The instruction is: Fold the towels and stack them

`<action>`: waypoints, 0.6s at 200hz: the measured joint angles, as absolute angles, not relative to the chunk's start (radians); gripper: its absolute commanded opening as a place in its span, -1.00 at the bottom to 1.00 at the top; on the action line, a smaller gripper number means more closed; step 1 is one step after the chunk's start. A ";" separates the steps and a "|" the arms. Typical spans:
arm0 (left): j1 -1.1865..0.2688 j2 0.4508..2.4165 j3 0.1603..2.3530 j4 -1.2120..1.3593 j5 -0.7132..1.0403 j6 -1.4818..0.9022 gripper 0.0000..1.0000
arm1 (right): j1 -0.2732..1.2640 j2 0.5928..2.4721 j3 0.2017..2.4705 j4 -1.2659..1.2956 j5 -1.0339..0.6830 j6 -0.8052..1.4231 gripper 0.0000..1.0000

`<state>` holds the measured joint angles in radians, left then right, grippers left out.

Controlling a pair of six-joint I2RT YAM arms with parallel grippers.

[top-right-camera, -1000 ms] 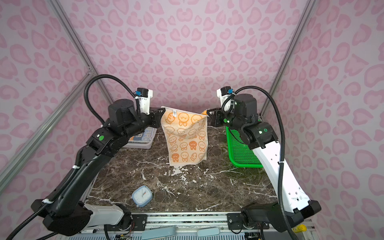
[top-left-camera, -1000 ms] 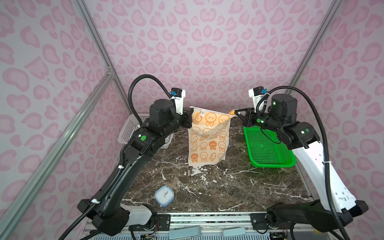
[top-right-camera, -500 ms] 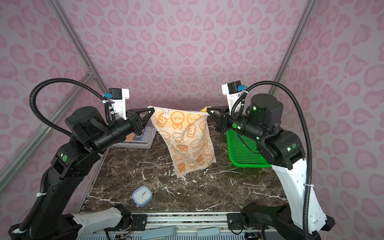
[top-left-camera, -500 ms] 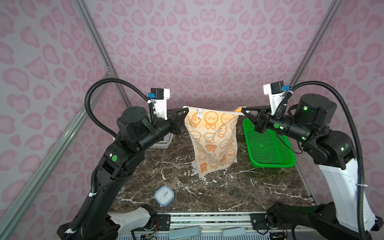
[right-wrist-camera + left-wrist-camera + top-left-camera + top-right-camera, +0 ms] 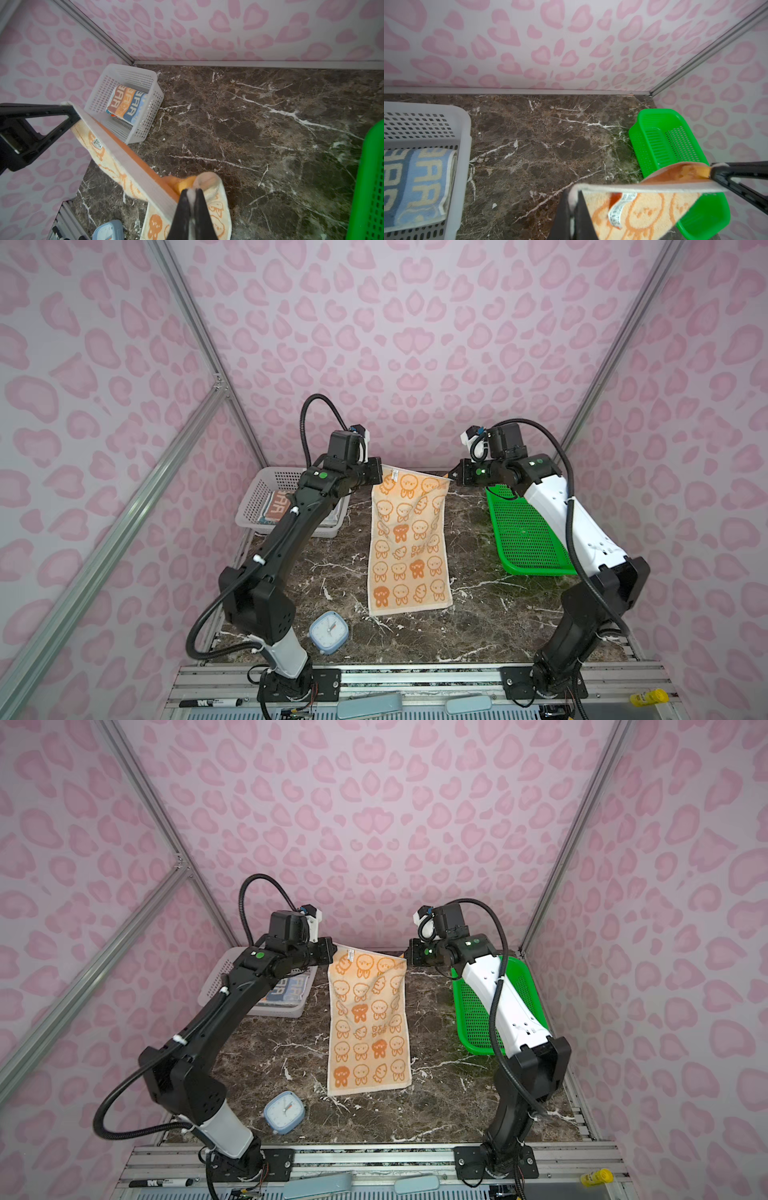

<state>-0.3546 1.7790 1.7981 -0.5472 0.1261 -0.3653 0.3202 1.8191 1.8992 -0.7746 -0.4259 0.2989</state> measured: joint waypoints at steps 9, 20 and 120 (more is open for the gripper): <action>-0.343 1.839 1.832 -0.551 0.137 -0.365 -0.94 | 0.310 1.871 1.909 -0.763 -0.435 0.299 -1.00; -0.332 1.898 1.871 -0.552 0.151 -0.365 -0.94 | 0.300 1.926 1.923 -0.753 -0.448 0.299 -1.00; -0.330 1.785 1.445 -0.445 0.248 -0.413 -0.94 | 0.296 1.868 1.506 -0.600 -0.540 0.319 -1.00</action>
